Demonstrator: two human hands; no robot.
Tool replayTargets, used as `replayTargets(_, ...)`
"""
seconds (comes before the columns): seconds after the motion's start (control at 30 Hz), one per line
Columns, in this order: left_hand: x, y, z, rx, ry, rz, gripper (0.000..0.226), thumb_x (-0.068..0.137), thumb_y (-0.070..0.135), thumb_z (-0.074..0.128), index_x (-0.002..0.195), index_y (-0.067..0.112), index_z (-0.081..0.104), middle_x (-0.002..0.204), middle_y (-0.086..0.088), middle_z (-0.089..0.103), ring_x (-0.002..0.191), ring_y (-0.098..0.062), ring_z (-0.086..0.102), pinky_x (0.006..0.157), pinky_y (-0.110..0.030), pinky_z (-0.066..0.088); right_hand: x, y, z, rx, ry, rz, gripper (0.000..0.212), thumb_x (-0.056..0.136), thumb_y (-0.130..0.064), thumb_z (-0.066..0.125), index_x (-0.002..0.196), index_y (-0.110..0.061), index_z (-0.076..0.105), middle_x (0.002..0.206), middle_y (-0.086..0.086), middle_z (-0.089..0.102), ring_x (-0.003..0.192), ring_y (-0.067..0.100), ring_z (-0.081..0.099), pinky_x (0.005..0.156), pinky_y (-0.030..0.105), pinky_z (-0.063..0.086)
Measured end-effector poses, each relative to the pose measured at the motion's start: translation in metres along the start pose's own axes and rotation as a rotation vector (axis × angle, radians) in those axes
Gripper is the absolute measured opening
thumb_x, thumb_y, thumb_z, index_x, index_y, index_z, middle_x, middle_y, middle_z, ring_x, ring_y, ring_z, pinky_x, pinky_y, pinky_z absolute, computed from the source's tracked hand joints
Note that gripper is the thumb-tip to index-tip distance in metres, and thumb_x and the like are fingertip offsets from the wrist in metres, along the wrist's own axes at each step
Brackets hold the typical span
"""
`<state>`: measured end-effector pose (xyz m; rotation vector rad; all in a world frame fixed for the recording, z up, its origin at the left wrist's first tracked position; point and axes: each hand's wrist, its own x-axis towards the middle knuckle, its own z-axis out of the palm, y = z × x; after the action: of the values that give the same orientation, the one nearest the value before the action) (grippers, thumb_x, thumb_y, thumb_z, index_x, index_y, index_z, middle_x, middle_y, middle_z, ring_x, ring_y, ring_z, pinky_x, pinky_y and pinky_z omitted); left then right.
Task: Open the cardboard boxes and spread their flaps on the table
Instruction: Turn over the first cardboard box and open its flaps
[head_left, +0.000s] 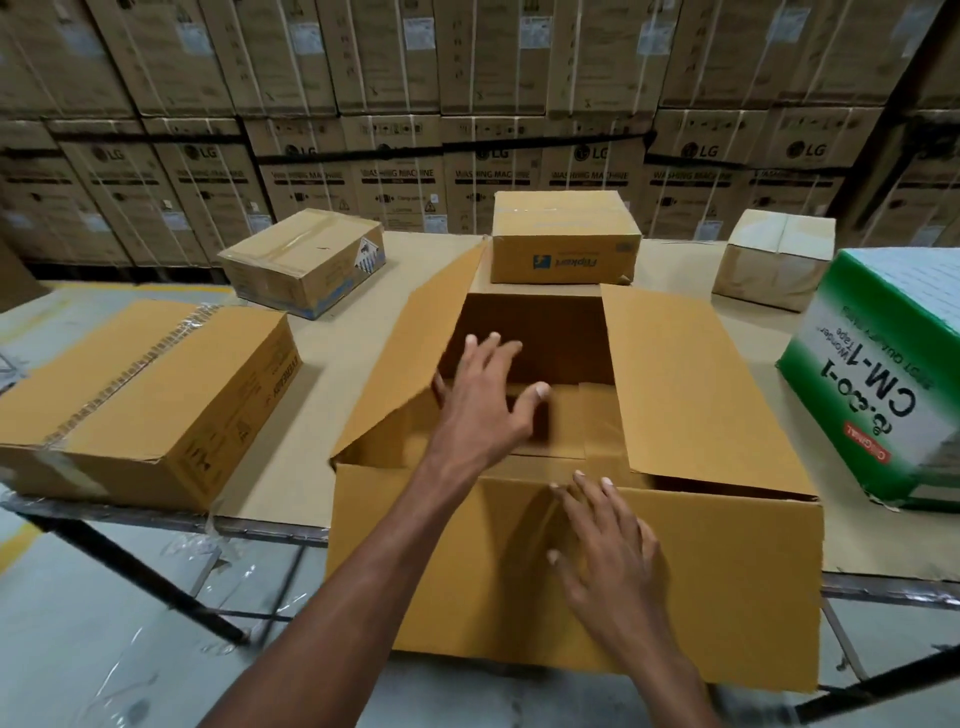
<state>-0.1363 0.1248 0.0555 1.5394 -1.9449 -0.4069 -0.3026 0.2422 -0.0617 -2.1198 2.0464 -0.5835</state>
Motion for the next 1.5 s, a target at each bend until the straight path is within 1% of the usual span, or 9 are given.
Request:
replayTargets(0.17,0.019,-0.069,-0.042,0.281,0.184,-0.151,0.072,0.095,0.06,0.053,0.157,0.029,0.033,0.171,-0.006,0.004,0.157,-0.032,-0.006,0.12,-0.061,-0.014,0.0,0.001,-0.003,0.001,-0.022,-0.001,0.081,0.087,-0.043,0.069,0.152,-0.051,0.023,0.166,-0.015,0.015,0.153,0.013,0.007,0.116,0.051,0.023)
replayTargets(0.33,0.011,-0.124,-0.058,0.386,0.063,-0.401,0.073,0.094,0.065,0.05,0.156,0.032,0.031,0.171,-0.005,-0.002,0.154,-0.045,-0.005,0.118,-0.066,-0.006,0.005,-0.002,0.001,-0.002,-0.033,0.019,0.088,0.082,-0.042,0.076,0.15,-0.053,0.021,0.164,-0.012,0.022,0.151,0.017,0.015,0.111,0.057,0.03)
replayTargets(0.6,-0.021,-0.152,-0.043,0.26,-0.136,-0.571,0.077,0.093,0.06,0.058,0.157,0.028,0.03,0.17,-0.004,0.001,0.146,-0.041,0.033,0.114,-0.057,0.035,0.006,-0.002,0.003,-0.014,-0.019,0.0,0.082,0.083,-0.044,0.074,0.15,-0.05,0.027,0.162,-0.012,0.024,0.15,0.018,0.018,0.109,0.058,0.033)
replayTargets(0.73,-0.026,-0.154,-0.035,0.309,-0.106,-0.56,0.069,0.094,0.061,0.056,0.152,0.025,0.043,0.167,-0.002,0.019,0.137,-0.036,0.047,0.107,-0.051,0.043,0.006,-0.006,0.002,0.064,0.068,-0.014,0.054,0.094,-0.056,0.051,0.146,-0.047,0.04,0.159,-0.013,0.033,0.149,0.014,0.022,0.112,0.054,0.026)
replayTargets(0.87,-0.031,-0.164,-0.037,0.34,-0.047,-0.577,0.071,0.092,0.063,0.057,0.149,0.022,0.047,0.165,0.0,0.025,0.134,-0.036,0.05,0.104,-0.052,0.046,0.024,-0.017,-0.011,0.185,0.091,0.016,0.056,0.096,-0.06,0.038,0.147,-0.037,0.044,0.155,-0.006,0.042,0.142,0.013,0.034,0.118,0.046,0.017)
replayTargets(0.97,-0.032,-0.163,-0.031,0.346,-0.011,-0.57,0.07,0.092,0.06,0.06,0.149,0.021,0.048,0.164,-0.002,0.028,0.134,-0.039,0.049,0.103,-0.055,0.045,0.036,-0.018,-0.025,0.1,-0.006,0.027,0.054,0.1,-0.062,0.029,0.143,-0.036,0.049,0.154,-0.007,0.043,0.146,0.01,0.029,0.119,0.039,0.008)
replayTargets(1.17,-0.032,-0.16,-0.024,0.318,-0.007,-0.548,0.069,0.092,0.056,0.063,0.15,0.021,0.047,0.164,-0.005,0.028,0.133,-0.044,0.047,0.101,-0.061,0.044,0.057,-0.008,-0.055,0.043,-0.118,0.133,0.065,0.1,-0.065,0.03,0.154,-0.028,0.033,0.169,0.003,0.009,0.148,0.026,0.028,0.122,0.05,0.014)
replayTargets(1.3,-0.033,-0.162,-0.022,0.323,-0.002,-0.545,0.069,0.091,0.057,0.064,0.149,0.022,0.048,0.163,-0.005,0.029,0.129,-0.047,0.049,0.097,-0.063,0.046,0.079,0.01,-0.091,0.085,0.054,0.148,0.065,0.099,-0.062,0.04,0.155,-0.032,0.03,0.169,-0.008,-0.012,0.15,0.029,0.025,0.121,0.052,0.012)
replayTargets(1.5,-0.026,-0.168,-0.018,0.339,-0.024,-0.566,0.067,0.09,0.061,0.063,0.147,0.027,0.05,0.163,-0.004,0.03,0.128,-0.049,0.048,0.096,-0.064,0.046,0.103,0.075,-0.14,0.015,0.307,0.334,0.064,0.097,-0.051,0.053,0.155,-0.034,0.032,0.17,0.0,-0.005,0.156,0.025,-0.009,0.122,0.053,-0.002)
